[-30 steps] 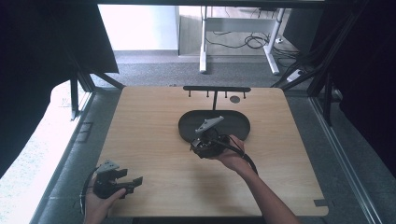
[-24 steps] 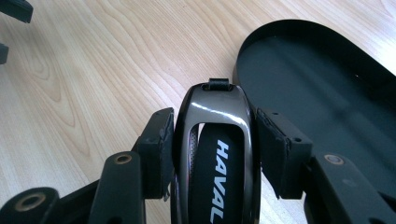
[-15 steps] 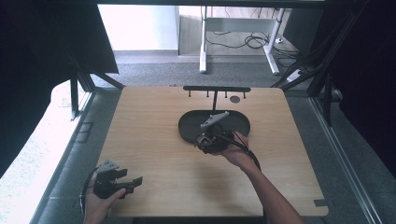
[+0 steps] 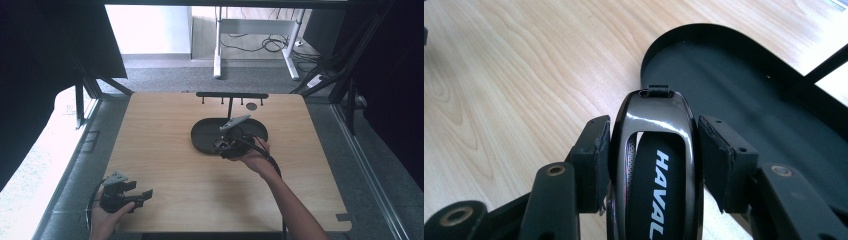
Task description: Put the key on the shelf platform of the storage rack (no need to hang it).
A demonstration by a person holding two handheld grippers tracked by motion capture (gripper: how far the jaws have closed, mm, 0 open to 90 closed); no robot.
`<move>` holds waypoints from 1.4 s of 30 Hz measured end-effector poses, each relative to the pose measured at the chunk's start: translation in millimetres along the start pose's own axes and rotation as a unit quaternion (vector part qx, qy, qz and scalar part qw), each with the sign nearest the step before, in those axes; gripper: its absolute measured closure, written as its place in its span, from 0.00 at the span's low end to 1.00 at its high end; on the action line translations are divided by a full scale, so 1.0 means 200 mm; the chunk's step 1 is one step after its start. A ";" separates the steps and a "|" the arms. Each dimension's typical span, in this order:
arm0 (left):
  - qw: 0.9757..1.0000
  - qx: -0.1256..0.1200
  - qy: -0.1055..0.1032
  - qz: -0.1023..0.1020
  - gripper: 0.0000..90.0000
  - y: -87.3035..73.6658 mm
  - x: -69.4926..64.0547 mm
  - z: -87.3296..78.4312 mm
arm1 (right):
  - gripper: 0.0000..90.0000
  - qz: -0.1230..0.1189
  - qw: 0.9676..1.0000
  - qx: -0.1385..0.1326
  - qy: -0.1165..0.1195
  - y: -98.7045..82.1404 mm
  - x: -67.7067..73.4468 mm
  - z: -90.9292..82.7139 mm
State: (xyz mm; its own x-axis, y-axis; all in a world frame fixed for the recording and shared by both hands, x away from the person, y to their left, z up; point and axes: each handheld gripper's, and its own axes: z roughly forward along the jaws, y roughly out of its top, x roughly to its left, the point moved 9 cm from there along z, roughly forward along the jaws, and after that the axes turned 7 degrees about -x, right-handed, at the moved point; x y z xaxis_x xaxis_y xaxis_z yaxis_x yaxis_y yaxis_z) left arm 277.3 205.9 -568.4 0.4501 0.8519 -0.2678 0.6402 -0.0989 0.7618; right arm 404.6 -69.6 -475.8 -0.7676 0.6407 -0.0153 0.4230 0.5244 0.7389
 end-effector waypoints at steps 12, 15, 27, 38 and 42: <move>1.000 0.001 0.000 0.000 0.25 0.00 0.00 0.00 | 0.55 0.012 1.000 0.004 -0.008 0.01 -0.07 0.03; 1.000 0.001 0.000 0.000 0.25 0.00 0.00 0.00 | 0.55 0.016 1.000 0.005 -0.008 0.01 -0.09 0.03; 1.000 0.001 -0.001 0.002 0.25 0.00 0.00 0.00 | 0.55 0.033 0.999 0.005 -0.010 0.00 -0.16 0.05; 1.000 0.002 -0.001 0.001 0.25 0.00 0.01 0.00 | 0.55 0.046 0.999 0.016 -0.018 -0.02 -0.25 0.11; 1.000 0.002 -0.001 0.001 0.25 0.00 0.00 0.00 | 0.55 0.051 0.998 0.021 -0.023 -0.02 -0.29 0.13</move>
State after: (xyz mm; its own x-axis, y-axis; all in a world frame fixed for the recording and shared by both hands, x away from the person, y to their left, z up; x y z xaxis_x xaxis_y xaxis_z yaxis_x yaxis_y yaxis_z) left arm 277.4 206.5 -569.2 0.4521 0.8510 -0.2673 0.6416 -0.1021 0.7602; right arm 459.3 -94.7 -495.5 -0.6965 0.7170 0.0267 0.5189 0.4777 0.7090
